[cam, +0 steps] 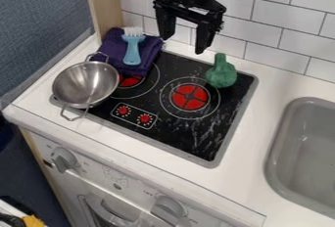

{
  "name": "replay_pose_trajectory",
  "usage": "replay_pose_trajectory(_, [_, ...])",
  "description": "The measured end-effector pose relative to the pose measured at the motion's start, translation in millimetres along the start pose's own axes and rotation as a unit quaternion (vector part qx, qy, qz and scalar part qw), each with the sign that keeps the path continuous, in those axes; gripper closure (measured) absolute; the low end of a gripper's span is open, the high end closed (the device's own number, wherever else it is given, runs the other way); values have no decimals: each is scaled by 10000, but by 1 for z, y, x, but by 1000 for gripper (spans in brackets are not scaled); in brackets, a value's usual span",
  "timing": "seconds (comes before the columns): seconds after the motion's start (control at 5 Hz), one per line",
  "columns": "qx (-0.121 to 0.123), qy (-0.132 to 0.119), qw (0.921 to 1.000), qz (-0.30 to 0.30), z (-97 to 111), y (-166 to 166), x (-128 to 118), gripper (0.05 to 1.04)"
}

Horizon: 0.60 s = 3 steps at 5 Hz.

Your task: Put the blue brush in the lower right side of the burner.

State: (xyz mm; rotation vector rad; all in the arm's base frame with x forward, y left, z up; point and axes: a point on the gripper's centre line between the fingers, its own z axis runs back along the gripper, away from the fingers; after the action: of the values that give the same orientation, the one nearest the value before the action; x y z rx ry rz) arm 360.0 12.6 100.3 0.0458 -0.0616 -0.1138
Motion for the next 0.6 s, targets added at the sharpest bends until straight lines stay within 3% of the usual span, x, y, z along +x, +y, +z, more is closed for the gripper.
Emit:
replay_pose_trajectory(0.2, [-26, 198, 9998, 0, -13, -1, -3, 83])
replay_pose_trajectory(0.6, [19, 155, 9948, 1002, -14, 70, 4, 83])
